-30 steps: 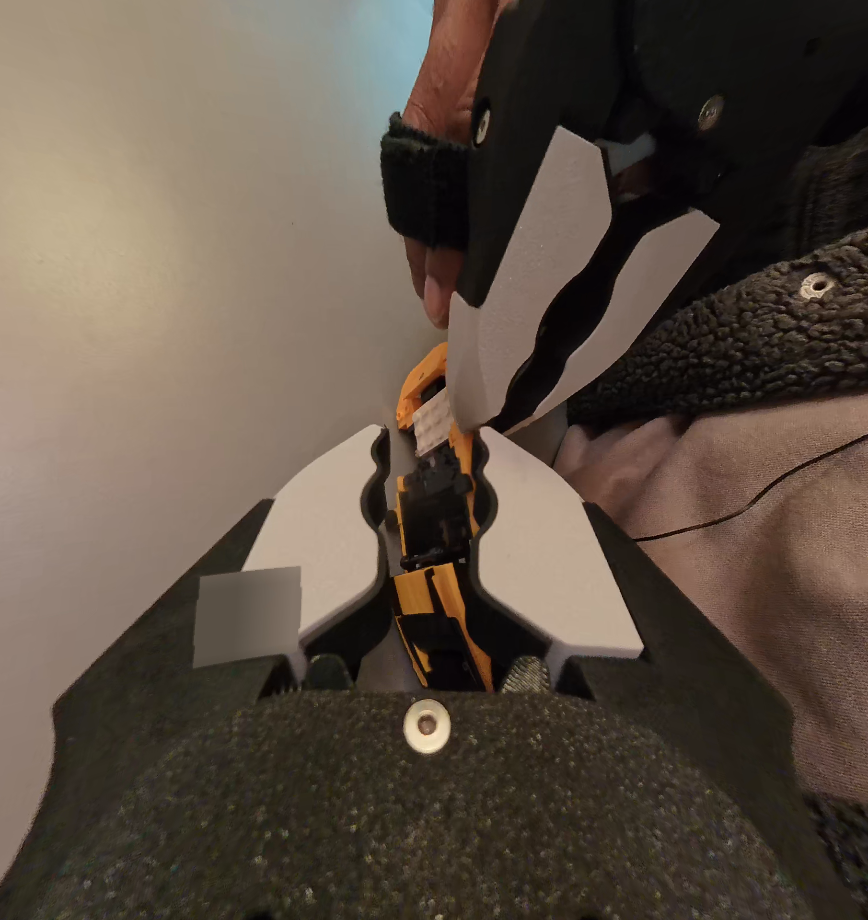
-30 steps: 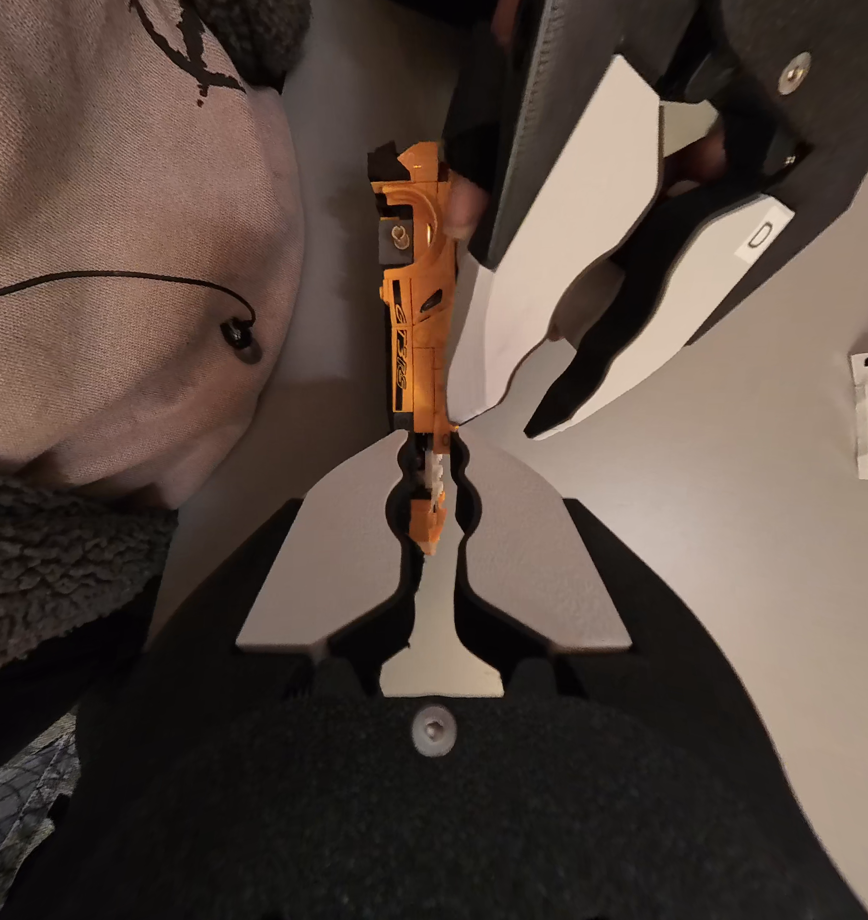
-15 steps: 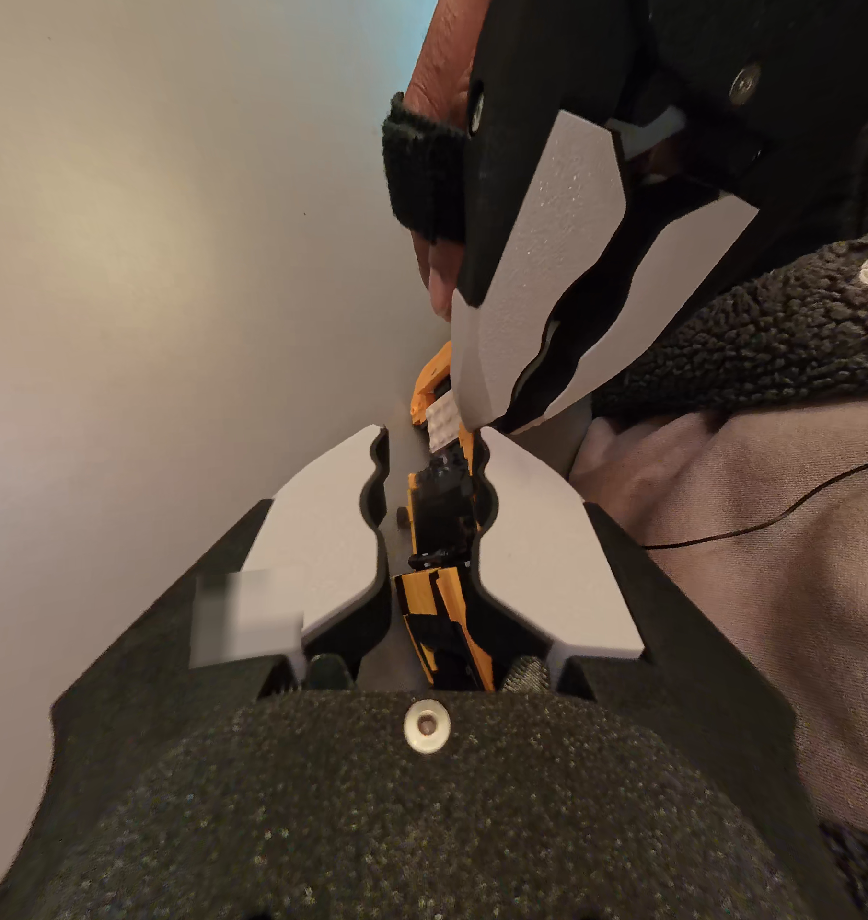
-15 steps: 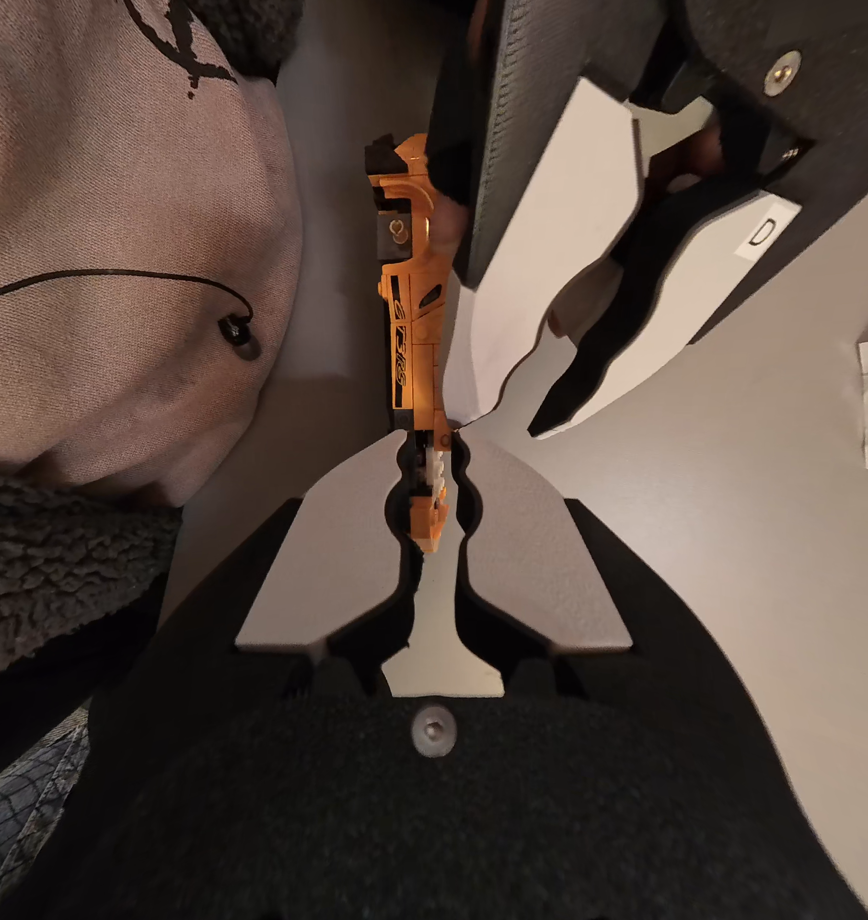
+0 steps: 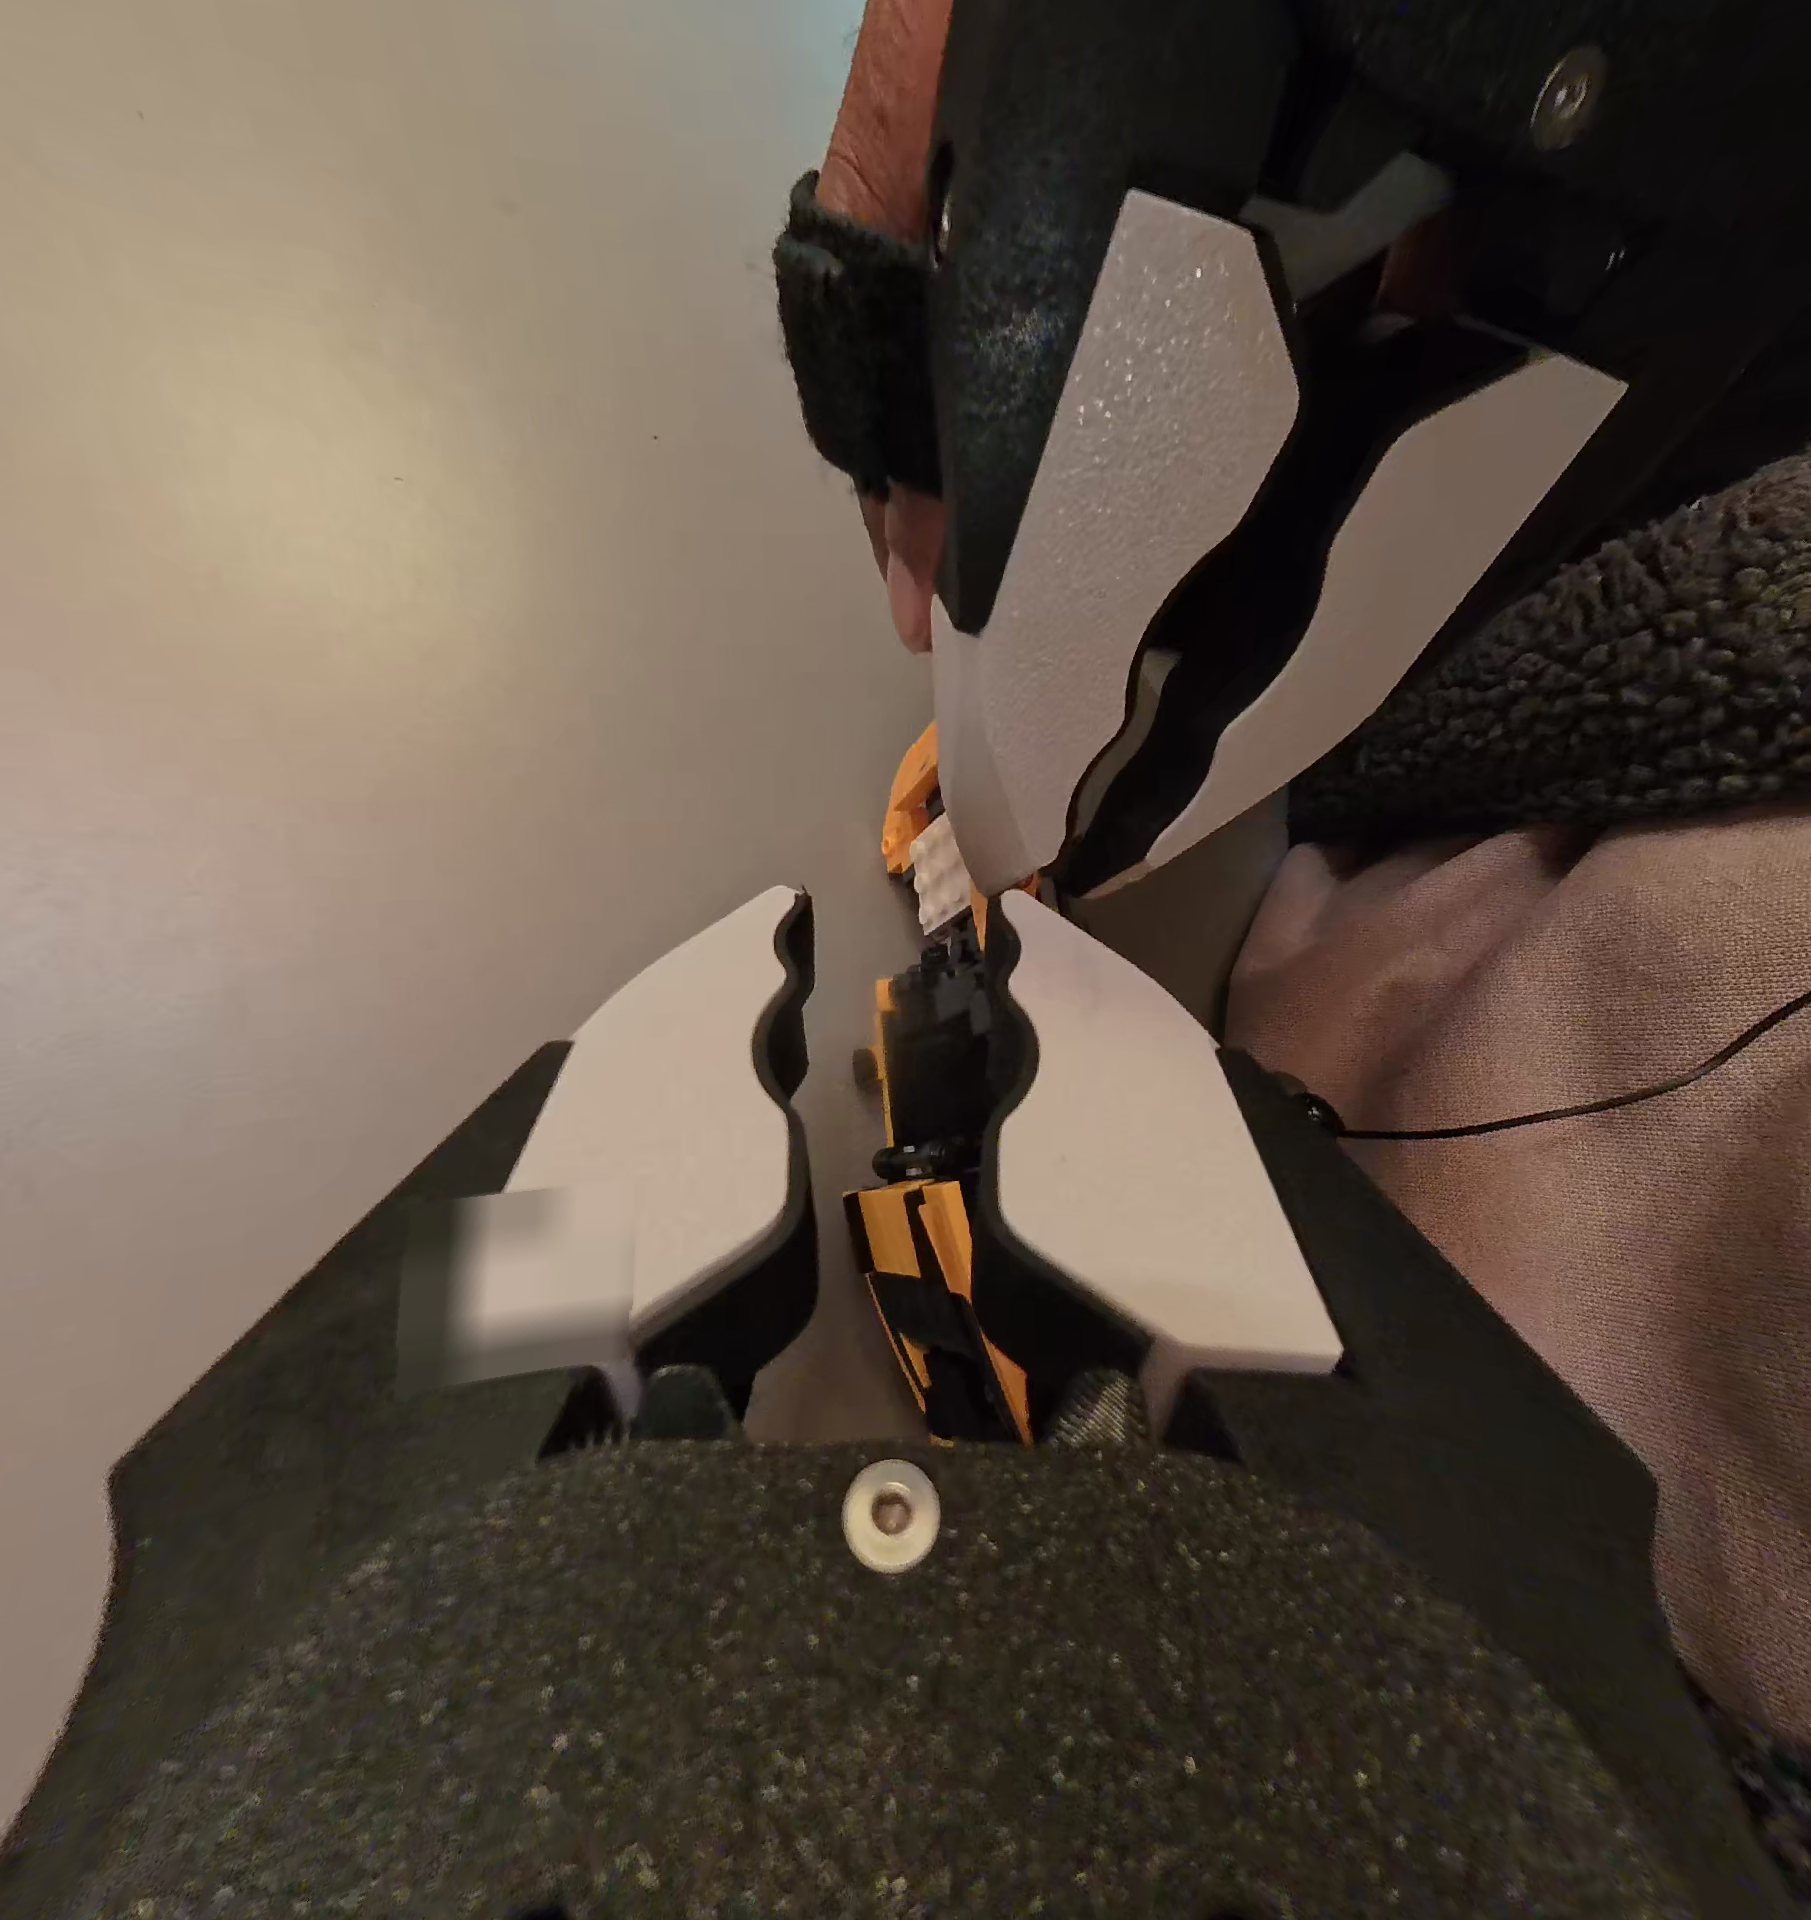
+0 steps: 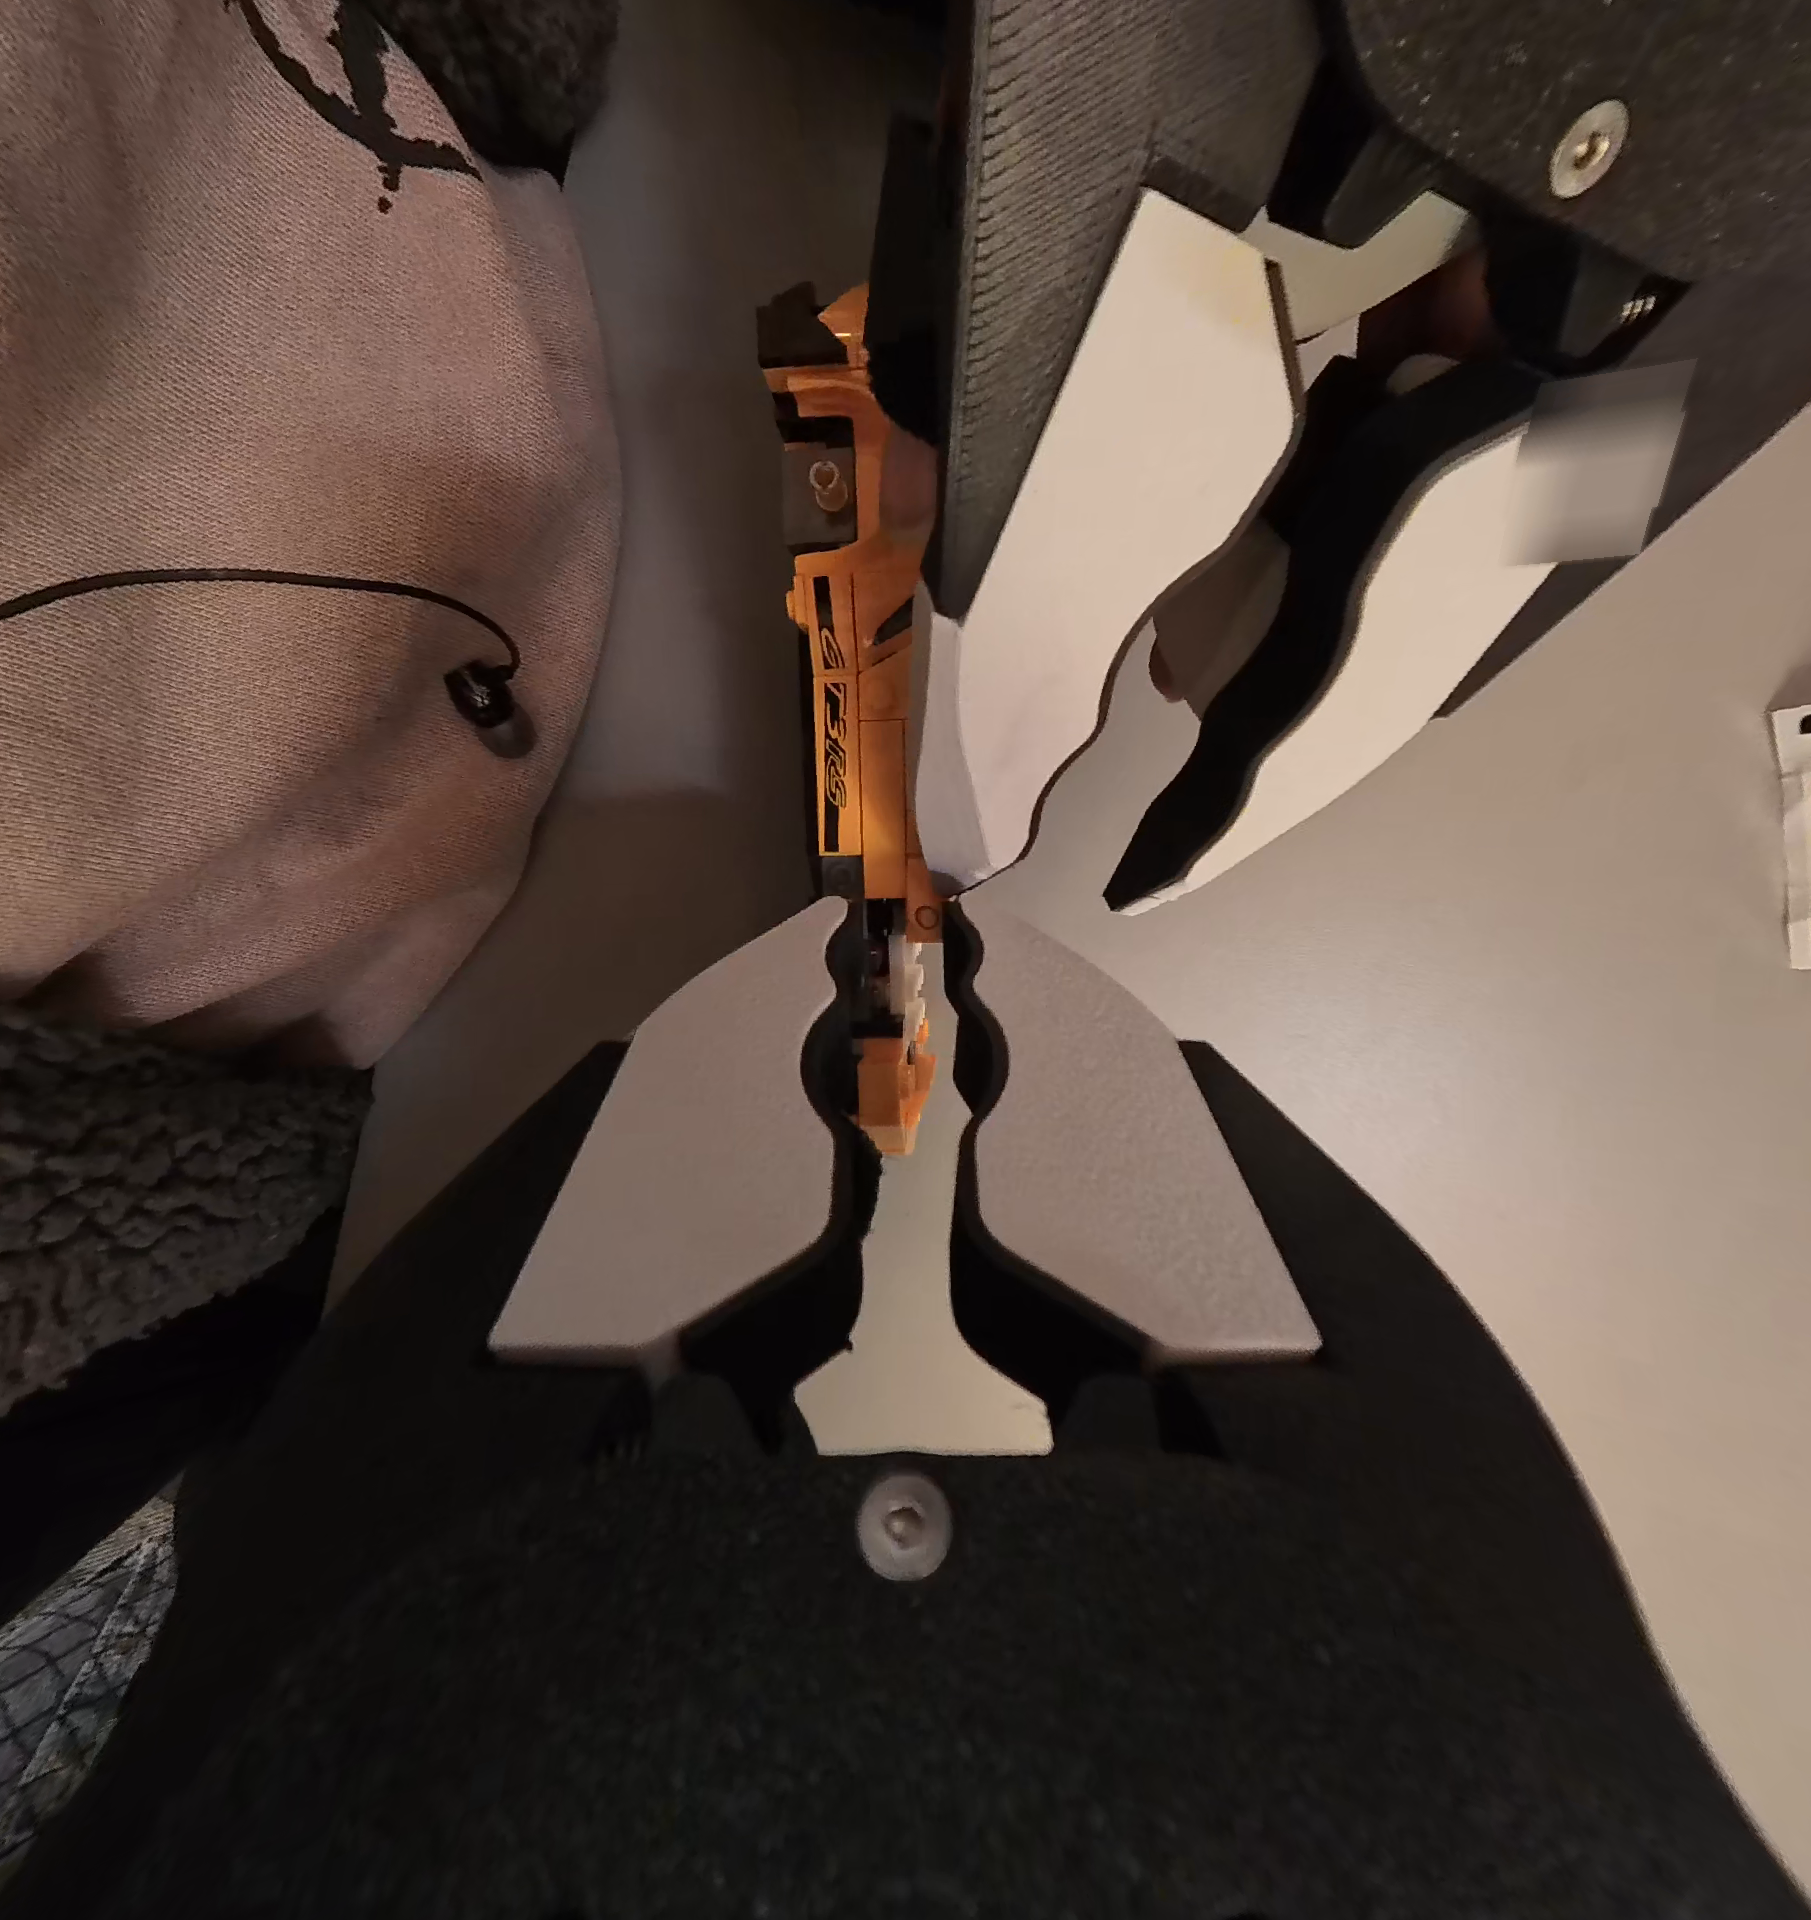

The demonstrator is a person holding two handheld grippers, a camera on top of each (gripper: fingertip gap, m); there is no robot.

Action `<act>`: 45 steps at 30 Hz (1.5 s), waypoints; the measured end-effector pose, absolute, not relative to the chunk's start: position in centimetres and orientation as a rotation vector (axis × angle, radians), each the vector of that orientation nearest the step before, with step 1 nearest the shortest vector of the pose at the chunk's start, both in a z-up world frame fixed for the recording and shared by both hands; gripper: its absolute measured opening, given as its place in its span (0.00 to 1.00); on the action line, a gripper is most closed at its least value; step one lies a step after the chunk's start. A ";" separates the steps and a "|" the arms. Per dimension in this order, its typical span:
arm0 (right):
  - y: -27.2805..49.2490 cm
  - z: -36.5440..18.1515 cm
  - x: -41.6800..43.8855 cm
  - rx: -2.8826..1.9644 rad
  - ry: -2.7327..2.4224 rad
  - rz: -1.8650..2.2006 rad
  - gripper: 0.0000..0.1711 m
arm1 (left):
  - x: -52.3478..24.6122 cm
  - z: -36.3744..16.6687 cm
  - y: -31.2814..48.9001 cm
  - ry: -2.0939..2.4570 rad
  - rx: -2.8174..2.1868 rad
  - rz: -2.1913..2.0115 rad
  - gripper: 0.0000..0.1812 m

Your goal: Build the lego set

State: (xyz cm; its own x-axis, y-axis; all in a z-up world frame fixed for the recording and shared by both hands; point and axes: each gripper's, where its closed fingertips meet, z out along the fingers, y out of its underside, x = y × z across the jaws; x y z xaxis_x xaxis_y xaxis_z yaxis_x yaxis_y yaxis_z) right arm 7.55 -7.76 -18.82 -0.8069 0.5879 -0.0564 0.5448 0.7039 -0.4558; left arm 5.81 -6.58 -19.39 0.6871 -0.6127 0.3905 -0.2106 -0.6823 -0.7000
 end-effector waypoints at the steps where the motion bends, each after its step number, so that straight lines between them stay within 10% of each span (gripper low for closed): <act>1: -7.8 -18.8 7.5 -0.933 -2.811 0.705 0.08 | 5.8 -19.4 -6.6 0.629 -2.265 -0.828 0.17; 45: -7.8 -18.9 7.5 -0.858 -2.767 0.723 0.09 | 6.1 -19.0 -6.8 0.619 -2.249 -0.893 0.17</act>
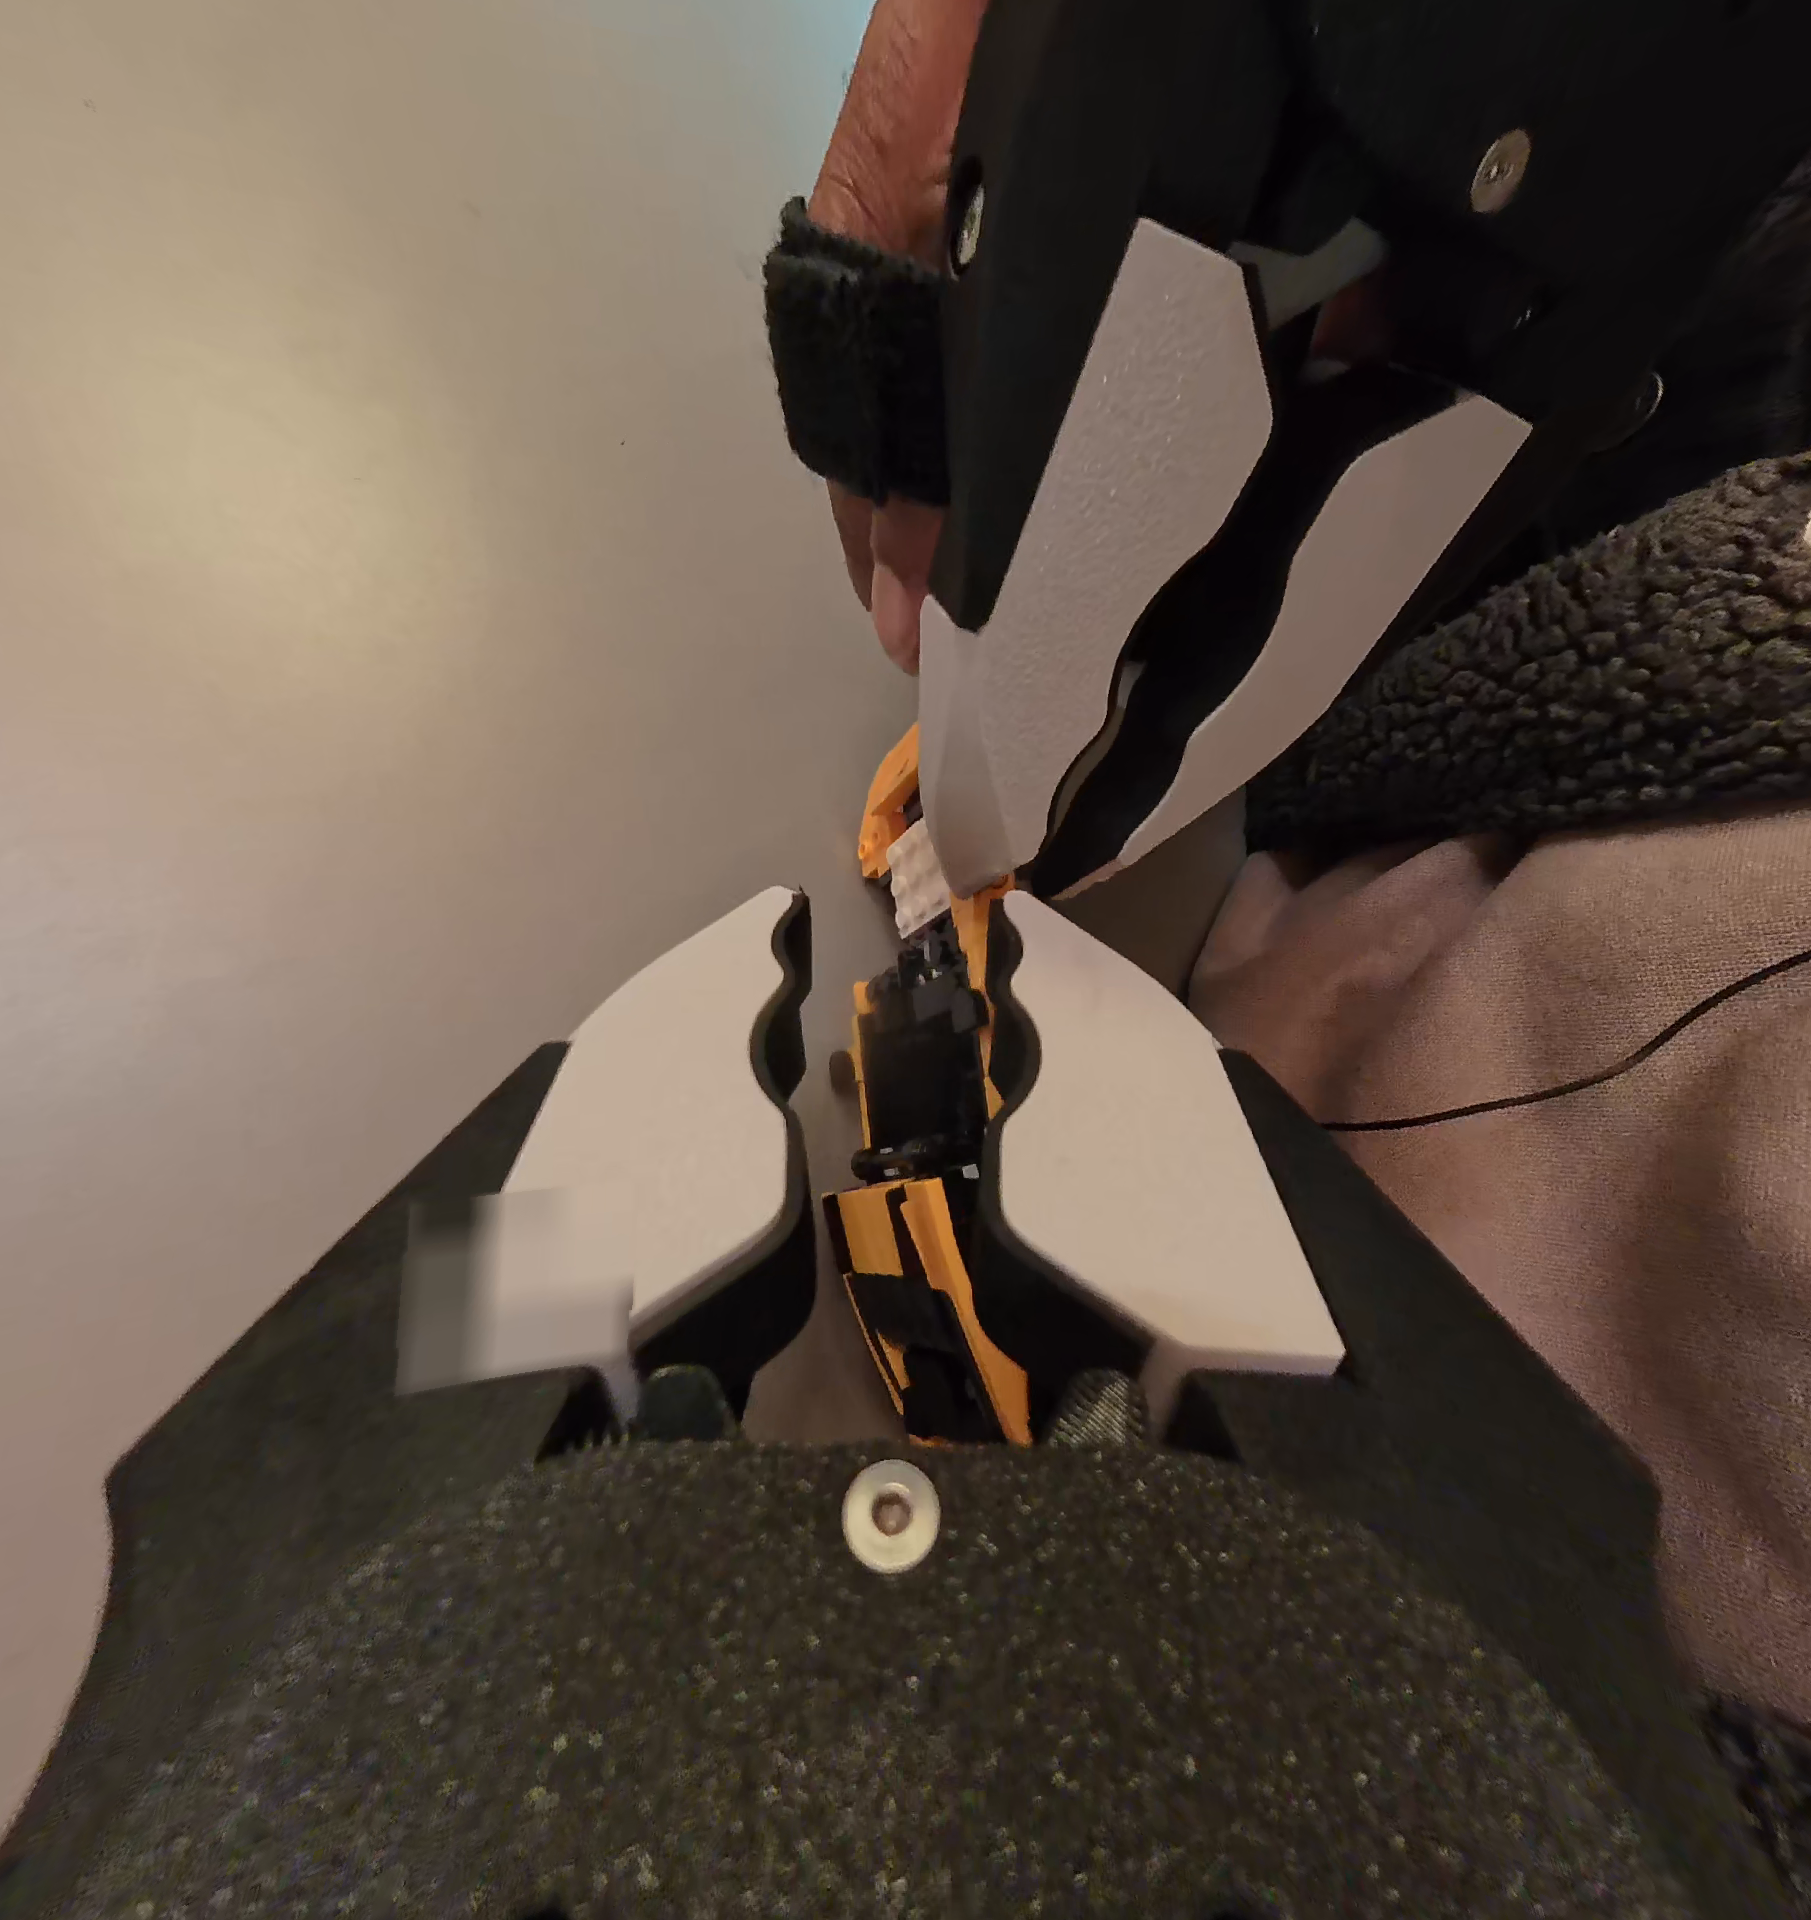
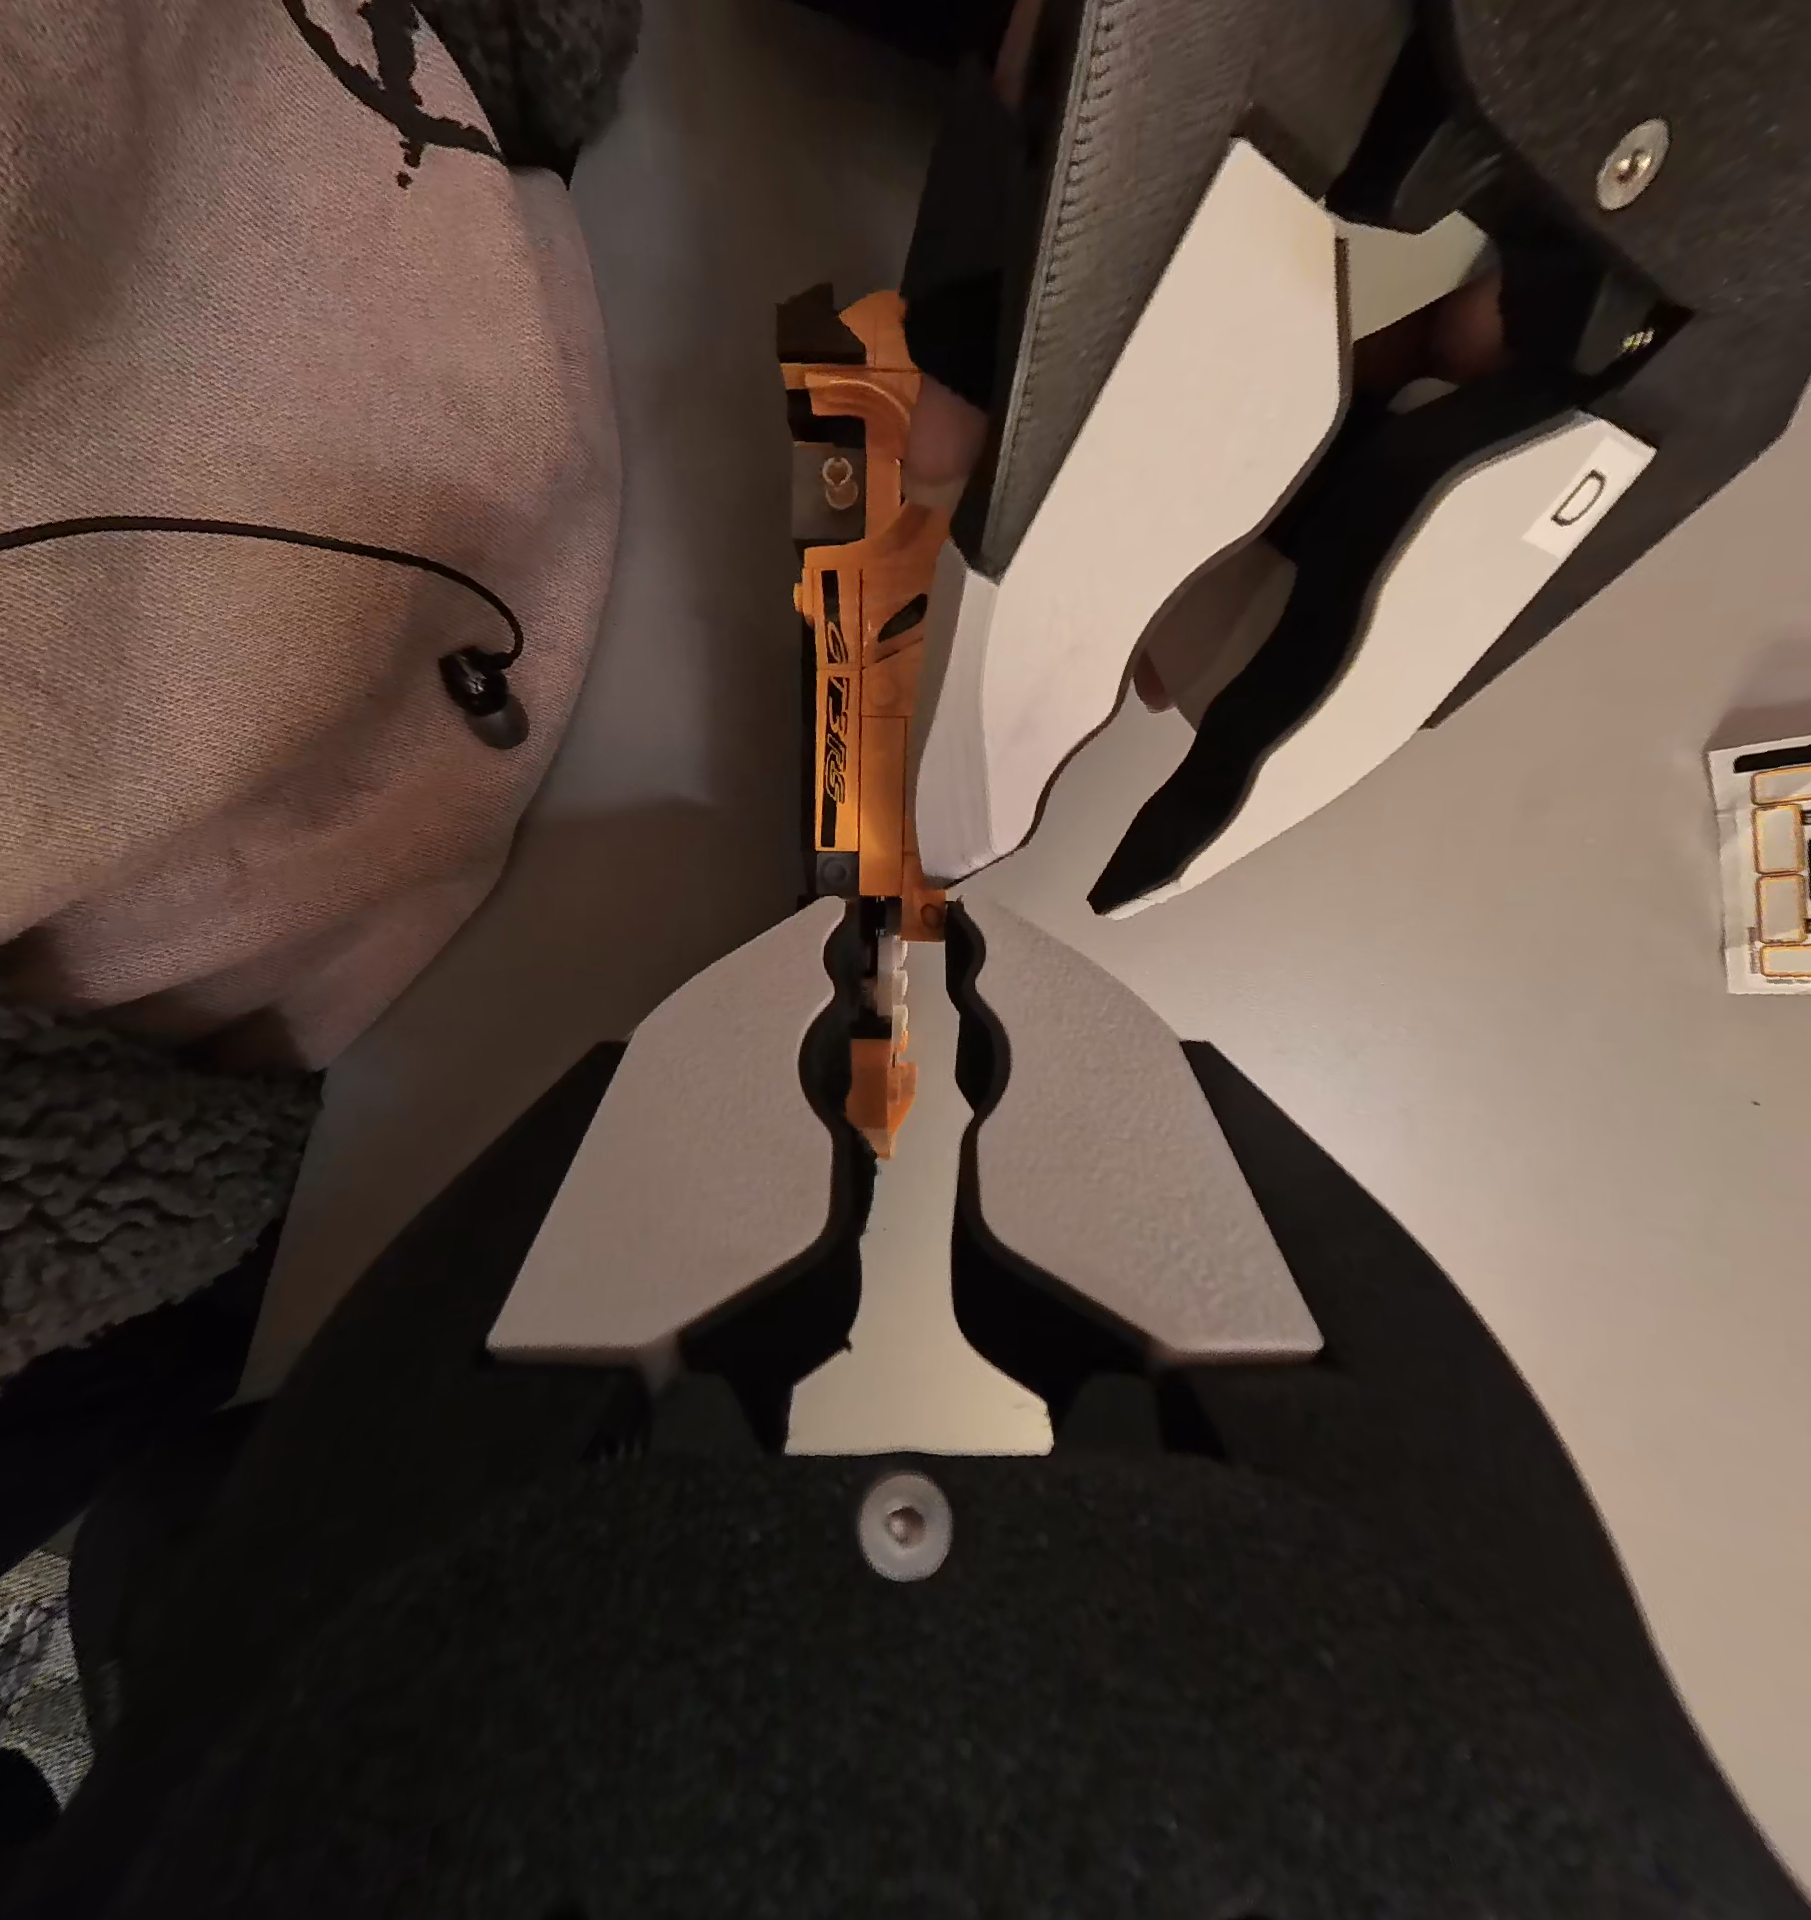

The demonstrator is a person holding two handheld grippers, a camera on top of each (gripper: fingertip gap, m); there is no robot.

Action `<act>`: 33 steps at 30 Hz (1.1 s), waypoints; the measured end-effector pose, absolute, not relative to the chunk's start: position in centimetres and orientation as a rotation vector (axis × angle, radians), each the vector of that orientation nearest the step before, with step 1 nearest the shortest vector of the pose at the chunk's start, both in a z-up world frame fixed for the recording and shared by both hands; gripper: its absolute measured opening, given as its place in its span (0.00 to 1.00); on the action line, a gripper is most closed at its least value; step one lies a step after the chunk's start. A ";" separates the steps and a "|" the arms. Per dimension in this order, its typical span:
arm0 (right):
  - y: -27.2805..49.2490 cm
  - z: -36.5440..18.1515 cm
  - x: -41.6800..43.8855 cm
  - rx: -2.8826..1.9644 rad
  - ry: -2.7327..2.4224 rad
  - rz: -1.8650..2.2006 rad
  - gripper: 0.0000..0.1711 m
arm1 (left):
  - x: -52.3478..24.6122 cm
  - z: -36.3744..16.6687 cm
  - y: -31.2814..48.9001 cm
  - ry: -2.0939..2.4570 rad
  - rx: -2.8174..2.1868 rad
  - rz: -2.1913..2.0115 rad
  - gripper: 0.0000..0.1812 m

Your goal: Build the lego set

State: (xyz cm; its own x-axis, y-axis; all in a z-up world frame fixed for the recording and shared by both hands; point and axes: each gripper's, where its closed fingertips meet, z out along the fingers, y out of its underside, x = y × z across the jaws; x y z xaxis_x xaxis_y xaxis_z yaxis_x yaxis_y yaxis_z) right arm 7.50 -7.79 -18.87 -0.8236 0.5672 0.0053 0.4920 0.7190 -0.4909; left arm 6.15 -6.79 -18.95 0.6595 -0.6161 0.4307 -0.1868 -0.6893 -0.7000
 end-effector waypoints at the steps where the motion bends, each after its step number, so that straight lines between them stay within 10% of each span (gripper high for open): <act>1: -7.8 -18.9 7.5 -0.859 -2.766 0.723 0.09 | 6.2 -19.0 -6.8 0.619 -2.249 -0.893 0.17; 33: -8.0 -18.8 8.0 -0.860 -2.738 0.725 0.09 | 6.4 -19.3 -6.8 0.725 -2.277 -0.800 0.18</act>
